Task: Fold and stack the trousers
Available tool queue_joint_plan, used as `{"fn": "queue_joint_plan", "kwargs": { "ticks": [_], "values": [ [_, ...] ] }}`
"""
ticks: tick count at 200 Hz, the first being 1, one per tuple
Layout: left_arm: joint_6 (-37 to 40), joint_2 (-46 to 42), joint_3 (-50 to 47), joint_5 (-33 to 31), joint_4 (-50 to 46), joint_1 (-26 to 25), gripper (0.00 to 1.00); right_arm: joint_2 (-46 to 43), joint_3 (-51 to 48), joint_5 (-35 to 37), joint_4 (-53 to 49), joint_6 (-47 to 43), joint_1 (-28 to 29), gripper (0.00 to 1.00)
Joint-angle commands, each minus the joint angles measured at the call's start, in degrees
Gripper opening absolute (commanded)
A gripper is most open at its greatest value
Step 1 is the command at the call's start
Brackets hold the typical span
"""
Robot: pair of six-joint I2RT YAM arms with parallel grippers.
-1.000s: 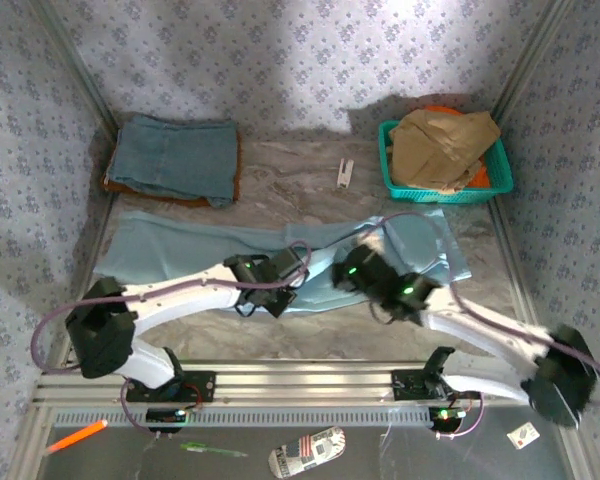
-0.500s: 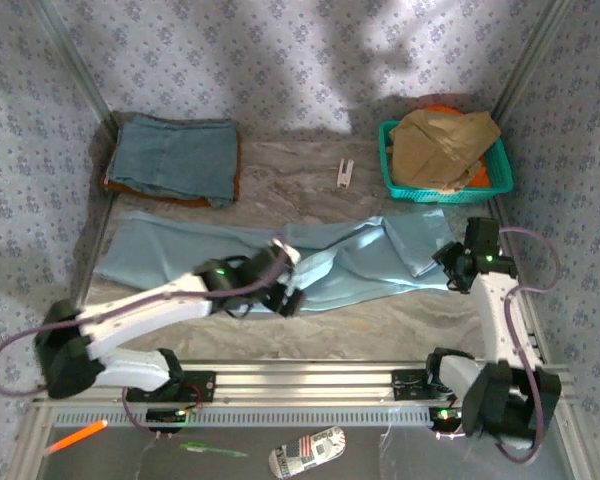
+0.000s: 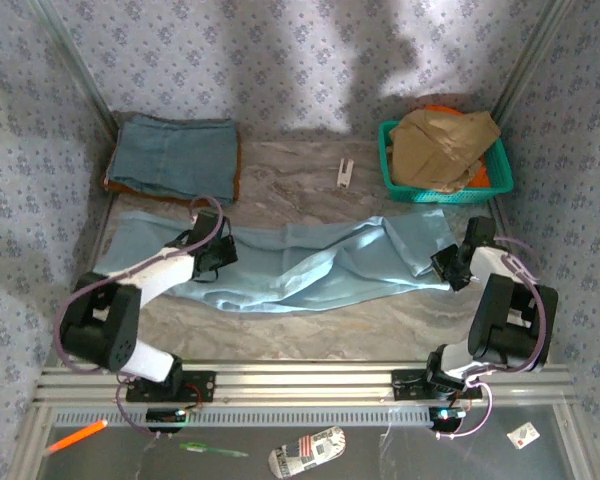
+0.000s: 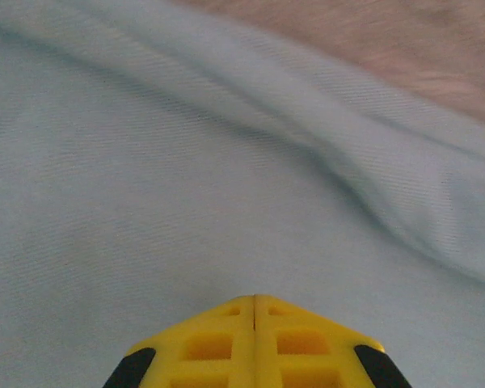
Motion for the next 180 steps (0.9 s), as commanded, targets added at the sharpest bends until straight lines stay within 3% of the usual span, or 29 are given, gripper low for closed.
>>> {"fn": "queue_joint_plan", "kwargs": {
  "ticks": [1,38,76,118,143,163,180],
  "values": [
    [-4.1,0.8,-1.3,-0.5,8.4,1.7,0.0,0.9,-0.7,3.8,0.6,0.7,-2.1,0.0],
    [-9.2,-0.9,-7.5,-4.6,9.7,3.9,0.0,6.6,0.5,2.4,-0.5,0.0,-5.4,0.0],
    [-15.3,-5.9,-14.2,-5.4,7.6,7.5,0.0,6.5,0.9,0.3,-4.7,0.4,-9.1,0.0],
    [-22.4,-11.9,-19.8,-5.0,4.0,11.2,0.0,-0.7,-3.9,-3.3,-8.8,-3.5,-19.0,0.0],
    [-24.4,-18.8,-22.0,-8.9,0.2,11.4,0.0,-5.3,-7.1,-5.9,-10.8,-6.6,-24.2,0.0],
    [-21.5,-23.6,-22.0,-10.8,-1.0,12.0,0.0,-9.9,-6.7,-7.5,-12.8,-7.5,-22.4,0.0],
    [-18.5,-25.3,-19.5,-9.1,-2.0,12.2,0.0,-14.5,-3.3,-3.4,-16.5,-9.2,-14.1,0.01]
  ]
}}
